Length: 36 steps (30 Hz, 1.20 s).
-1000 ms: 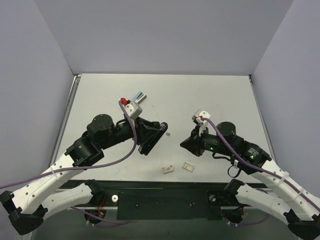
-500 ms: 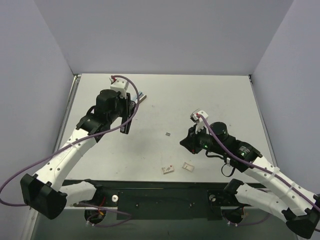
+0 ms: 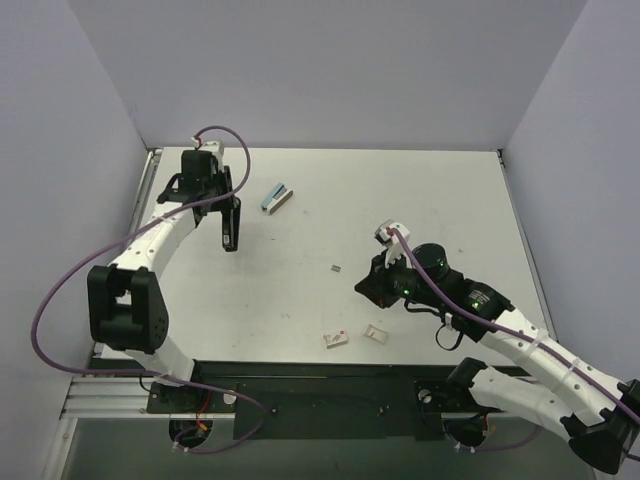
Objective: Unload the staples from the stapler
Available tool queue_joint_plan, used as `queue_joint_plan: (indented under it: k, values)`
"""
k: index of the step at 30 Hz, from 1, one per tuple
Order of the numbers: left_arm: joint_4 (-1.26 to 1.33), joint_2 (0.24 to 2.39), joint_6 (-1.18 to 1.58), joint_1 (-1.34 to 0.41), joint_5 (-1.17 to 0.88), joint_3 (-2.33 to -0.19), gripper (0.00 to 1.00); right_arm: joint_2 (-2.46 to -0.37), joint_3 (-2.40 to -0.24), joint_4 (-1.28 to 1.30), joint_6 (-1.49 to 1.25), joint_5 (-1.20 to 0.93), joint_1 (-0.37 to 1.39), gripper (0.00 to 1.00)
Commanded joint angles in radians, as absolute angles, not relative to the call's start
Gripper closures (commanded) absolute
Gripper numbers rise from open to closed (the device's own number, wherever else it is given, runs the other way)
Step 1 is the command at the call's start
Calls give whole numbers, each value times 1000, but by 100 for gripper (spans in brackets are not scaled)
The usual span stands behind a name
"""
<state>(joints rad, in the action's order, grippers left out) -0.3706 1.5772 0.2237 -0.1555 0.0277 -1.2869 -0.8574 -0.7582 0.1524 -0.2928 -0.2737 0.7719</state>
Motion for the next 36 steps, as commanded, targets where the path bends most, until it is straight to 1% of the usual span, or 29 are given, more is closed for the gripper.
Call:
queue_joint_plan:
  k: [1, 5, 10, 14, 18, 26, 27, 28, 29, 30, 31, 32, 33, 34, 35, 36]
  values:
    - [-307, 1701, 224, -129, -8, -1413, 100, -870, -752, 98, -305, -316, 761, 100]
    - [-331, 1885, 206, -127, 50, -1505, 100, -870, -733, 83, -311, -322, 756, 100]
    - [-426, 2164, 186, -127, 106, -1607, 100, -876, -707, 69, -314, -328, 753, 100]
    - [-543, 2284, 169, -126, 143, -1695, 100, -873, -698, 66, -314, -321, 747, 100]
    - [-483, 2241, 160, -126, 120, -1667, 100, -877, -706, 60, -314, -325, 739, 100]
    - [-523, 2246, 121, -124, 184, -1707, 100, -890, -723, 67, -328, -341, 736, 100]
    - [-526, 2247, 117, -124, 181, -1712, 96, -888, -724, 72, -328, -339, 736, 99]
    - [-525, 2247, 111, -124, 170, -1715, 88, -881, -726, 81, -328, -337, 735, 97]
    - [-520, 2243, 107, -123, 164, -1717, 85, -870, -726, 89, -328, -328, 736, 93]
    - [-517, 2240, 106, -124, 158, -1713, 80, -867, -727, 90, -325, -324, 736, 89]
    - [-511, 2232, 106, -124, 156, -1712, 69, -856, -729, 101, -325, -316, 736, 84]
    - [-508, 2227, 106, -124, 161, -1707, 55, -851, -730, 106, -322, -314, 736, 82]
    - [-505, 2220, 106, -124, 163, -1704, 52, -845, -732, 112, -322, -311, 735, 78]
    - [-503, 2217, 106, -124, 163, -1700, 44, -844, -732, 115, -319, -311, 736, 77]
    - [-503, 2207, 106, -124, 164, -1700, 39, -839, -732, 120, -321, -310, 736, 75]
    - [-502, 2203, 106, -124, 167, -1695, 25, -839, -732, 123, -322, -310, 735, 74]
